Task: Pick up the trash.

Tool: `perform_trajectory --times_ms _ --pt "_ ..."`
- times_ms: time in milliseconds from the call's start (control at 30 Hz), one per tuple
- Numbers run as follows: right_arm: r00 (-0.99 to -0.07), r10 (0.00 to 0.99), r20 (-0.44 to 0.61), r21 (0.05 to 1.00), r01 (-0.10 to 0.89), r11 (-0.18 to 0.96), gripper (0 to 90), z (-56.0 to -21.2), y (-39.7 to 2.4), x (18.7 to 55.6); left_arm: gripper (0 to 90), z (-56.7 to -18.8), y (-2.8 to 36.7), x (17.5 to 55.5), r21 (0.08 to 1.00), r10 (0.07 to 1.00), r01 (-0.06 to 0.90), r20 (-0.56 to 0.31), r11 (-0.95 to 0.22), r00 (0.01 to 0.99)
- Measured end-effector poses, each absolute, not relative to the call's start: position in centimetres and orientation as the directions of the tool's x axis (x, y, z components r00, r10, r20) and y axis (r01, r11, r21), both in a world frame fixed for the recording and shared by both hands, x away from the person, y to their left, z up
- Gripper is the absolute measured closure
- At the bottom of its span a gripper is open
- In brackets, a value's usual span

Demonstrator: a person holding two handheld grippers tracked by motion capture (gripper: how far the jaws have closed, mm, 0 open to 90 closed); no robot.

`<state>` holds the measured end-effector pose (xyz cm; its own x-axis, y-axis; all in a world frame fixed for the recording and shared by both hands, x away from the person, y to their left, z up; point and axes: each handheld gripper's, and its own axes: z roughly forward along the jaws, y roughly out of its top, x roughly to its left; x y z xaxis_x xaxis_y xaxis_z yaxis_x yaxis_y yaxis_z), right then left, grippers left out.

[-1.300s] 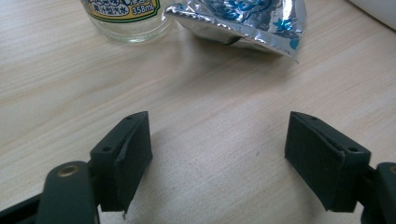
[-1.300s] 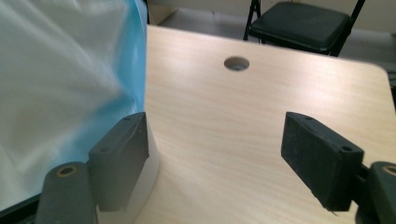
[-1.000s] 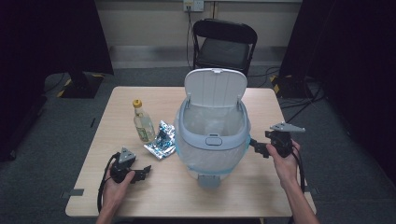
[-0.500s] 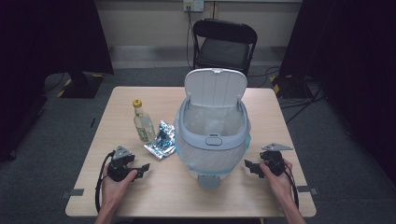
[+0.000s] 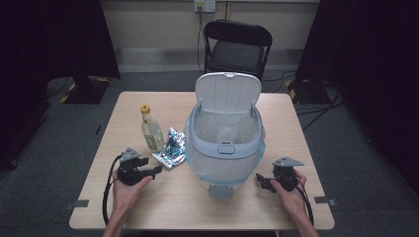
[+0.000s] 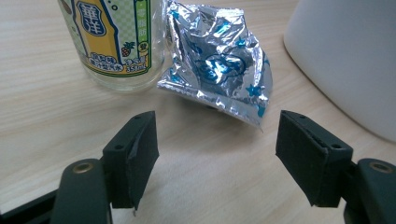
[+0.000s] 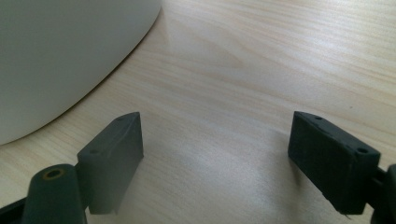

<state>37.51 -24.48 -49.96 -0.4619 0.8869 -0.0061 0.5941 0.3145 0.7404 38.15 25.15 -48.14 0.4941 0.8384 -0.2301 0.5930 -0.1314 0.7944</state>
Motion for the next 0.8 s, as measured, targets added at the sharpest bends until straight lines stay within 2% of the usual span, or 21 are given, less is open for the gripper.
perform_trajectory --times_ms 200,300,367,400,467,533,633,800 --pt "-0.462 0.887 -0.006 0.740 0.594 0.315 16.8 -50.0 -24.5 37.5 29.0 -48.4 24.6 39.9 0.773 0.848 0.623 -0.248 -0.118 0.468" --pt "-0.462 0.887 -0.006 0.741 0.594 0.315 16.9 -50.0 -24.5 37.5 41.7 -48.5 24.1 40.4 0.771 0.849 0.626 -0.249 -0.117 0.466" --pt "-0.462 0.887 -0.007 0.740 0.594 0.315 16.9 -50.0 -24.5 37.5 44.7 -48.7 23.9 41.0 0.751 0.859 0.645 -0.233 -0.139 0.455" --pt "-0.462 0.887 -0.007 0.740 0.594 0.315 16.9 -50.0 -24.5 37.5 53.2 -48.8 23.7 41.2 0.754 0.849 0.642 -0.243 -0.138 0.469" --pt "-0.462 0.887 -0.007 0.740 0.594 0.315 16.9 -50.0 -24.5 37.5 60.0 -48.9 23.4 41.2 0.762 0.844 0.630 -0.233 -0.150 0.483" --pt "-0.462 0.887 -0.007 0.740 0.594 0.315 16.9 -50.0 -24.5 37.5 74.6 -48.8 23.4 41.0 0.770 0.841 0.618 -0.223 -0.159 0.494" --pt "-0.462 0.887 -0.007 0.740 0.594 0.315 16.9 -50.0 -24.5 37.5 86.9 -48.5 23.4 40.6 0.783 0.838 0.603 -0.222 -0.151 0.498" --pt "-0.462 0.887 -0.007 0.741 0.594 0.315 16.9 -50.0 -24.5 37.5 90.0 -47.9 23.6 39.9 0.799 0.836 0.582 -0.211 -0.152 0.506"
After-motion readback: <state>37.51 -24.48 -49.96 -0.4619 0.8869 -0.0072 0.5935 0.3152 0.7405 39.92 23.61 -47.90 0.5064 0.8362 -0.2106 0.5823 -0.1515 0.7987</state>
